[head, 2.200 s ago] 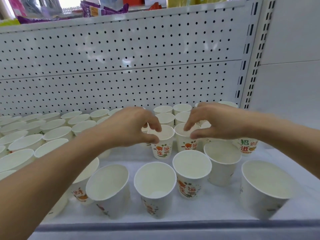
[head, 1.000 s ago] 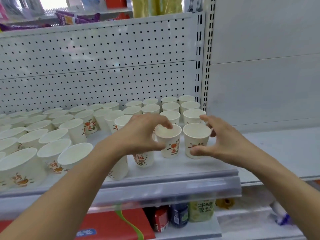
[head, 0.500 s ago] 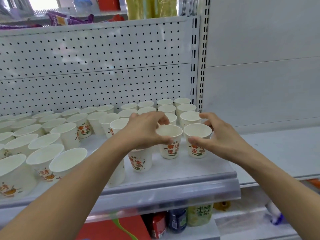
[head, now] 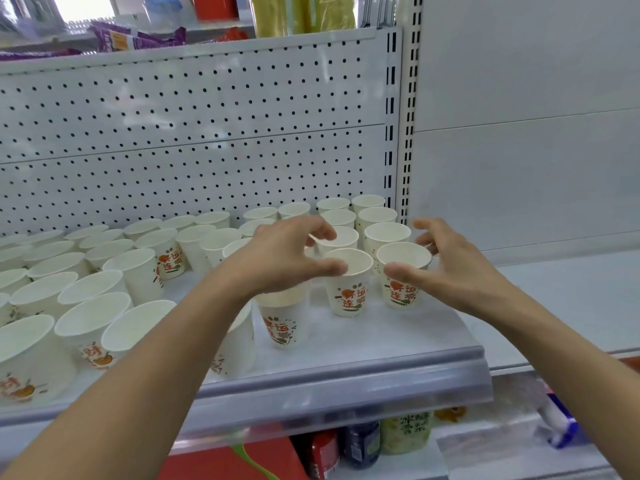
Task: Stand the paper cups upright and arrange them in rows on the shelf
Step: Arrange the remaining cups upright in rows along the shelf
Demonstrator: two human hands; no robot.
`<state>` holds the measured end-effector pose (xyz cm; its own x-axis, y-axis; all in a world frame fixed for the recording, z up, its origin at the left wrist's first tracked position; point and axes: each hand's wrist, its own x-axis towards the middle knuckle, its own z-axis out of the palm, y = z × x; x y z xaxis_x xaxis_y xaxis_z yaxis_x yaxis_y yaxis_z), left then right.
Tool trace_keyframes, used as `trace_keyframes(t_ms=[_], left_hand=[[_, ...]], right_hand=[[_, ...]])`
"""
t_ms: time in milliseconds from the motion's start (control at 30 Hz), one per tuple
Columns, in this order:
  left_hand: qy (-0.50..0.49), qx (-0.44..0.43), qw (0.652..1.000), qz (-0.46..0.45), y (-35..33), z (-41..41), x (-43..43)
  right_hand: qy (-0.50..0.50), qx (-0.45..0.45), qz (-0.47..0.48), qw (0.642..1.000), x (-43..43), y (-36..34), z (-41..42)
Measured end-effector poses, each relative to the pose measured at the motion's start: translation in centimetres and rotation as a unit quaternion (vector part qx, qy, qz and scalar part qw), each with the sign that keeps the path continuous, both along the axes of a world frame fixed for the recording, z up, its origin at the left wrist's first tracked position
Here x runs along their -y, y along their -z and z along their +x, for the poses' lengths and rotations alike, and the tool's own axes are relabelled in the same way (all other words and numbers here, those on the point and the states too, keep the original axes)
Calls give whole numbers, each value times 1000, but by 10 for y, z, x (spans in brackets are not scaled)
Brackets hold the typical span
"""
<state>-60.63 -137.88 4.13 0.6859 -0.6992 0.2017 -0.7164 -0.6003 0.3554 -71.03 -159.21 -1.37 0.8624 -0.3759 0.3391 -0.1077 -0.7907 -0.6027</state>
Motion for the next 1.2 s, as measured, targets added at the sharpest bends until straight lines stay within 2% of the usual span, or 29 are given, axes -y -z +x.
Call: trace_keyframes(t_ms=[100,167,267,400,900,1000,1100,1200], left_hand=[[-30,5,998,-53,-10,-5,-32],[-62,24,998,-14,-11,-11,-52],[-87,45,992,77,-5,-16,-65],[-72,20,995,64,1,-4,-61],[-105,49,993,35,10,18,-39],[-130,59,989,-44,2,15,-59],[-132,25,983,-126,-5,7,-98],[-143,14,984,-103,-4,-3,-139]], right_hand=[[13,94,-87,992,-8,-5,-2],[-50,143,-121,981,-21,-12,1],[-146,119,-196,962,-40,-15,13],[-179,79,-248,949,-54,-13,26],[-173,74,-214,959,-58,-11,31],[-167,109,-213,957,-63,-13,32],[-208,128,-177,953,-83,-21,33],[-281,108,-166,939,-116,-30,35]])
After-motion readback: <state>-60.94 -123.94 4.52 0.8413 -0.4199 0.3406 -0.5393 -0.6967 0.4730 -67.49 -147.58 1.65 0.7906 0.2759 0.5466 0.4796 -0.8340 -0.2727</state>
